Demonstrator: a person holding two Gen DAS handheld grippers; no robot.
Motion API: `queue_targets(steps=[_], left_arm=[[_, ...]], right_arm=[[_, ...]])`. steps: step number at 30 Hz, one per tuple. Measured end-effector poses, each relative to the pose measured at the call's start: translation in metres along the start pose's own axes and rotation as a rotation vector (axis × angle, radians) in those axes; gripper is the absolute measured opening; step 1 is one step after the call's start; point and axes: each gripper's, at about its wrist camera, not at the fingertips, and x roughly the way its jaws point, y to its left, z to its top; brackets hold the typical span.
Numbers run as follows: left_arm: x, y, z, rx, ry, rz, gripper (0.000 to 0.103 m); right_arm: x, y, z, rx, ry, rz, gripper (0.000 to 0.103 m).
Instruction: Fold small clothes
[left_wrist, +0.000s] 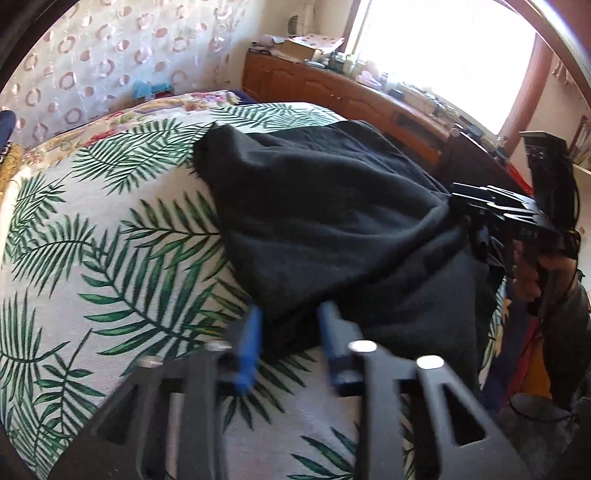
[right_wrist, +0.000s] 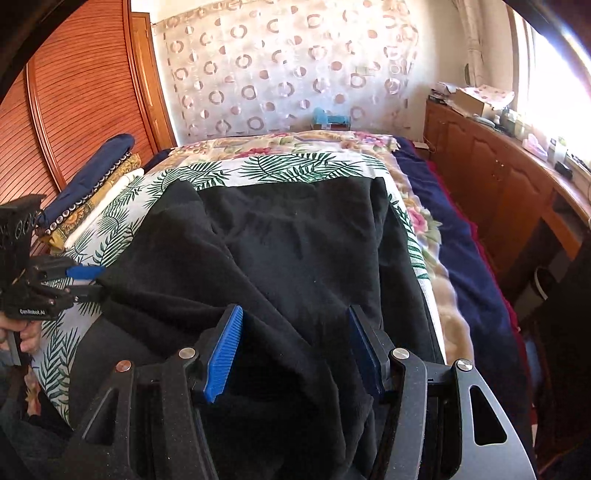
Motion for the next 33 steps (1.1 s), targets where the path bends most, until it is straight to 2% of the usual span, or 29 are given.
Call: queue_targets(steps=[4, 8, 12, 15, 19, 29, 33], left_arm=[[-0.009, -0.008, 0.02, 0.027, -0.044, 0.003, 0.007], [-0.019, -0.022, 0.065, 0.068, -0.12, -0.015, 0.007], [-0.009, -0.039, 0.118, 0.13, -0.173, -0.028, 0.007], [0.011, -0.052, 0.151, 0.167, -0.17, -0.039, 0.007], [0.035, -0.067, 0.18, 0.211, -0.157, -0.039, 0.007], [0.07, -0.09, 0.229, 0.243, -0.149, -0.044, 0.007], [0.092, -0.093, 0.237, 0.247, -0.126, -0.031, 0.007]], right_arm=[[0.006, -0.006, 0.003, 0.012, 0.0, 0.009, 0.059], [0.005, -0.011, 0.002, 0.026, -0.006, 0.022, 0.059], [0.004, -0.017, 0.001, 0.052, -0.023, 0.022, 0.059], [0.001, -0.025, -0.003, 0.083, -0.035, 0.014, 0.059], [-0.001, -0.036, -0.008, 0.115, -0.035, -0.001, 0.059], [-0.003, -0.046, -0.009, 0.155, -0.026, -0.026, 0.059], [-0.005, -0.047, -0.012, 0.172, -0.022, -0.034, 0.059]])
